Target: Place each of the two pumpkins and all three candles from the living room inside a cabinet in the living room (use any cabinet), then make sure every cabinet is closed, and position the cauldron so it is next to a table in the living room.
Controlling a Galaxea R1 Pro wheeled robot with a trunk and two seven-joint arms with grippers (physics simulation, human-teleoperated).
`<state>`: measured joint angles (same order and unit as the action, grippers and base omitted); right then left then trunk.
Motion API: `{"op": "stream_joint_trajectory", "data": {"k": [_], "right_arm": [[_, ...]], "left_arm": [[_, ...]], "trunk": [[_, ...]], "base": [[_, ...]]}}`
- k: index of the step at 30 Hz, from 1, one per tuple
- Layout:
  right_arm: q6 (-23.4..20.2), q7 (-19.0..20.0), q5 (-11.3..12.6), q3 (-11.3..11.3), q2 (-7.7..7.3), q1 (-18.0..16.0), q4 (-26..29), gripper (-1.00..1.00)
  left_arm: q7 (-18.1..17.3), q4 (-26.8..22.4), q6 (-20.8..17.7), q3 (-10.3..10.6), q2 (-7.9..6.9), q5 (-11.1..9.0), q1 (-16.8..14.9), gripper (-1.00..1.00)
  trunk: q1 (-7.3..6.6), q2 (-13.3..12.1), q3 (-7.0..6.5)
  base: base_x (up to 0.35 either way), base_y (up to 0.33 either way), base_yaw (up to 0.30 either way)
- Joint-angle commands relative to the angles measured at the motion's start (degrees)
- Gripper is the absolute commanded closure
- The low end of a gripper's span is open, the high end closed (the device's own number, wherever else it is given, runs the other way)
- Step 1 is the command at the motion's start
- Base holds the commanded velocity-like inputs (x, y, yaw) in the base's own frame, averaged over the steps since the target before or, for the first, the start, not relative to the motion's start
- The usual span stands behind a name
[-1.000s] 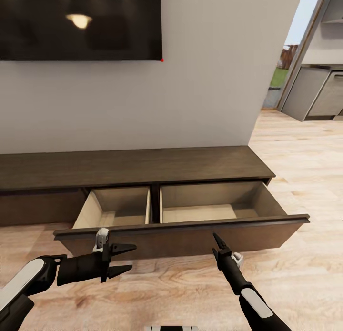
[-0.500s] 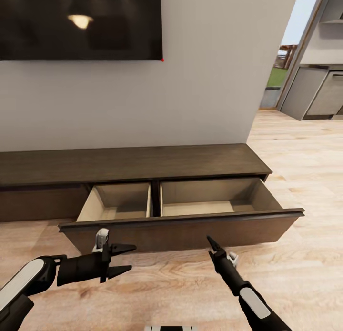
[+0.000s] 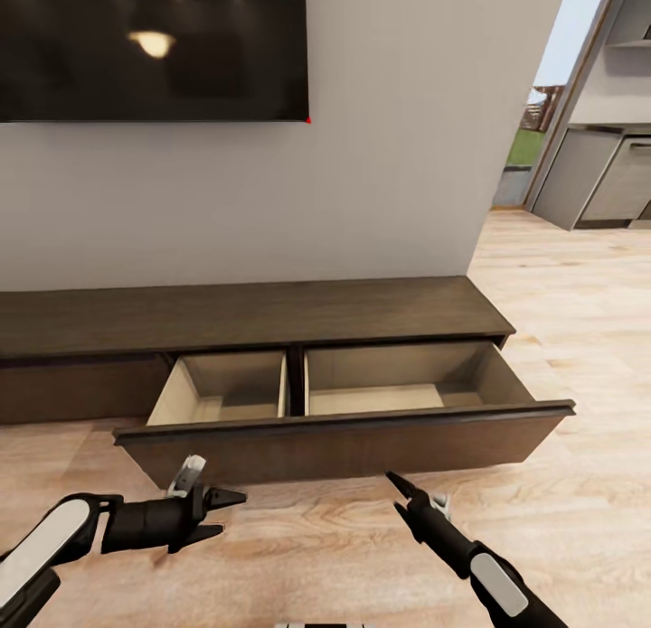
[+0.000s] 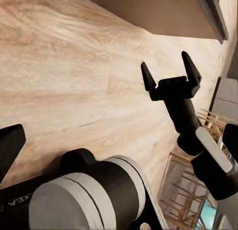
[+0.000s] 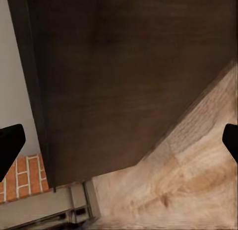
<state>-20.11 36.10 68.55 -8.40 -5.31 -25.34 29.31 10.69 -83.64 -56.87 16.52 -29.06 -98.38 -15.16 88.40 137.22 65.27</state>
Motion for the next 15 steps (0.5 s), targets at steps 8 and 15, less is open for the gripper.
{"op": "stream_joint_trajectory", "data": {"k": [8, 15], "right_arm": [[-6.94, 0.02, -13.81, -0.27, -0.25, 0.62, -0.18, -1.00], [-8.26, -0.34, -19.92, -0.33, -0.23, 0.64, -1.78, -1.00]], "left_arm": [[0.87, 10.49, 0.22, 0.23, 1.36, 13.16, -0.11, -1.00], [1.12, 12.03, 0.64, -0.22, 3.92, 25.56, -0.13, -1.00]], "trunk": [[-1.77, -3.20, -1.40], [-3.31, -6.01, -2.65]], "base": [[0.000, 0.000, 0.000], [0.000, 0.000, 0.000]]}}
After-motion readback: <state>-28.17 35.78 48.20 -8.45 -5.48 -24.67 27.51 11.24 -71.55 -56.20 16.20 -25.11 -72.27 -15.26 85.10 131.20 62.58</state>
